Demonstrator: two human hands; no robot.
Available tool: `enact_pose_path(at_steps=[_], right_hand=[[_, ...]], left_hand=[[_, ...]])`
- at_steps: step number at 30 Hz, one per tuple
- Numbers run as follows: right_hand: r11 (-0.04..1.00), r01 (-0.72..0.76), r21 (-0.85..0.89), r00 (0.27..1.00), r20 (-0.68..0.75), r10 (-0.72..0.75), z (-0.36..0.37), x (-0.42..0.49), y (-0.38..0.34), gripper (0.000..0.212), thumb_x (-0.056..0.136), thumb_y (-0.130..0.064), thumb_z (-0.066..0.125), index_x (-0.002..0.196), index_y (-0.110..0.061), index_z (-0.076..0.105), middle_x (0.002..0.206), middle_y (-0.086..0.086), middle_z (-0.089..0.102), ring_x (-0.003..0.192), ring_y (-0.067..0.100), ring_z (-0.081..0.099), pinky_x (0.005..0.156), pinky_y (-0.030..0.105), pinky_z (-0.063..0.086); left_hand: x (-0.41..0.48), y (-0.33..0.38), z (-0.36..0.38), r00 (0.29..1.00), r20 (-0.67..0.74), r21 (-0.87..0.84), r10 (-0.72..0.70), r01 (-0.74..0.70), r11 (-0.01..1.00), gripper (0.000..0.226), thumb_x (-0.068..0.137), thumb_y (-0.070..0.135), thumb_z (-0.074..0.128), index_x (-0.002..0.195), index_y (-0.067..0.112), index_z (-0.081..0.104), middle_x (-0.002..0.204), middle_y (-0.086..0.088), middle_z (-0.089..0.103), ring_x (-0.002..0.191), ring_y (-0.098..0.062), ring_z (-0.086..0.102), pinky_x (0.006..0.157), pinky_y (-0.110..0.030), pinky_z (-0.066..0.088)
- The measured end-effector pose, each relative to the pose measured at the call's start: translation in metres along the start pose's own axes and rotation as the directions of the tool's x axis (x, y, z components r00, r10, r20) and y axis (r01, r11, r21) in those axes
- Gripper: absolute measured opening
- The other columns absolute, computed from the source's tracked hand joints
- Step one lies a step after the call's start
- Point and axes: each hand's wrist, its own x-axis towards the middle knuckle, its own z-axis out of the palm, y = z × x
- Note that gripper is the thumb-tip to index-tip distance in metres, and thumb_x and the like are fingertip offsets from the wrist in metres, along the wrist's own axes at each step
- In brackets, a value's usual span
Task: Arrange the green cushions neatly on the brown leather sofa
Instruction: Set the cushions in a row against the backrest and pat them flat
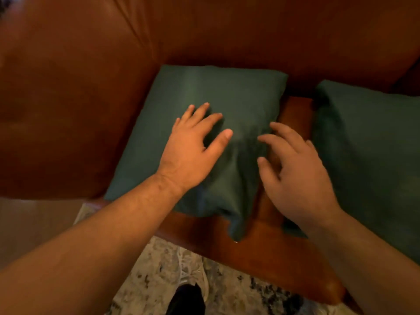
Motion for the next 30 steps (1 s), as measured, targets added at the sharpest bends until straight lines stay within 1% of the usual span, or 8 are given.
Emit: enact_pose_path(at_steps=[4, 7, 11, 14, 18, 24, 27, 30], right_hand=[[0.999, 0.045, 0.03, 0.998, -0.041, -0.043, 0.034, 0.04, -0.067, 0.042, 0.1, -0.033, 0.062, 0.141, -0.025, 0.061, 0.164, 0.0, 0.043, 0.155, 0.022, 0.035, 0.124, 0.061, 0.027], [1.0, 0.01, -0.005, 1.0, -0.022, -0.01, 0.057, 0.062, -0.098, 0.057, 0.097, -0.055, 0.054, 0.147, -0.029, 0.055, 0.17, -0.002, 0.034, 0.159, 0.022, 0.025, 0.125, 0.065, 0.022], [0.987, -0.053, -0.154, 0.997, 0.041, 0.06, 0.095, 0.067, -0.104, 0.089, 0.088, -0.088, 0.032, 0.162, -0.038, 0.032, 0.177, -0.005, 0.014, 0.164, 0.021, 0.007, 0.129, 0.061, 0.011], [0.951, -0.029, -0.307, 0.999, 0.023, 0.038, 0.127, 0.05, -0.087, 0.094, 0.09, -0.088, 0.031, 0.167, -0.035, 0.02, 0.178, -0.001, 0.006, 0.164, 0.026, 0.003, 0.128, 0.063, 0.011], [0.934, -0.018, -0.358, 0.998, -0.062, -0.005, 0.159, 0.033, -0.062, 0.095, 0.092, -0.085, 0.035, 0.169, -0.032, 0.016, 0.178, 0.002, 0.003, 0.164, 0.029, 0.002, 0.128, 0.064, 0.009], [0.942, 0.008, -0.336, 0.995, -0.093, -0.041, 0.18, 0.049, -0.05, 0.095, 0.093, -0.084, 0.035, 0.169, -0.031, 0.013, 0.178, 0.005, 0.002, 0.164, 0.032, 0.001, 0.128, 0.064, 0.007], [0.945, 0.004, -0.326, 0.997, -0.074, -0.029, 0.18, 0.049, -0.042, 0.093, 0.094, -0.082, 0.037, 0.169, -0.03, 0.016, 0.178, 0.007, 0.004, 0.164, 0.034, 0.004, 0.127, 0.066, 0.008], [0.96, 0.004, -0.279, 0.999, -0.049, -0.019, 0.177, 0.05, -0.04, 0.093, 0.094, -0.08, 0.041, 0.168, -0.029, 0.019, 0.178, 0.008, 0.007, 0.164, 0.034, 0.005, 0.128, 0.065, 0.008]], left_hand=[[0.001, -0.071, -0.029, 0.994, -0.024, 0.044, -0.104, 0.105, 0.994, 0.08, 0.093, 0.072, 0.036, 0.158, 0.027, 0.047, 0.174, -0.002, 0.027, 0.164, -0.027, 0.015, 0.13, -0.06, 0.016], [-0.001, -0.118, -0.038, 0.973, -0.012, -0.01, -0.231, 0.231, 0.973, 0.094, 0.087, 0.081, 0.038, 0.165, 0.03, 0.03, 0.177, -0.003, 0.016, 0.164, -0.026, 0.01, 0.131, -0.057, 0.015], [-0.008, -0.162, -0.037, 0.914, 0.058, -0.282, -0.402, 0.401, 0.872, 0.111, 0.07, 0.091, 0.055, 0.163, 0.036, 0.027, 0.167, 0.007, 0.04, 0.152, -0.013, 0.04, 0.125, -0.035, 0.034], [-0.015, -0.177, -0.029, 0.879, 0.13, -0.335, -0.458, 0.474, 0.815, 0.114, 0.057, 0.094, 0.071, 0.154, 0.047, 0.033, 0.151, 0.015, 0.056, 0.137, -0.011, 0.057, 0.115, -0.042, 0.048], [-0.024, -0.18, -0.015, 0.875, 0.088, -0.317, -0.475, 0.477, 0.82, 0.134, 0.043, 0.1, 0.07, 0.158, 0.045, 0.028, 0.155, 0.012, 0.05, 0.142, -0.014, 0.052, 0.115, -0.046, 0.048], [-0.016, -0.178, -0.008, 0.847, 0.023, -0.197, -0.531, 0.525, 0.828, 0.13, 0.048, 0.098, 0.07, 0.157, 0.041, 0.027, 0.155, 0.0, 0.049, 0.14, -0.028, 0.053, 0.114, -0.05, 0.048], [-0.013, -0.166, -0.004, 0.869, -0.011, 0.014, -0.496, 0.496, 0.868, 0.132, 0.064, 0.094, 0.061, 0.165, 0.021, 0.017, 0.168, -0.011, 0.034, 0.152, -0.035, 0.039, 0.122, -0.057, 0.035], [-0.012, -0.146, 0.005, 0.986, -0.075, 0.274, -0.152, 0.167, 0.947, 0.097, 0.097, 0.065, 0.051, 0.169, 0.017, 0.007, 0.178, -0.012, 0.008, 0.163, -0.036, 0.013, 0.128, -0.065, 0.016]])
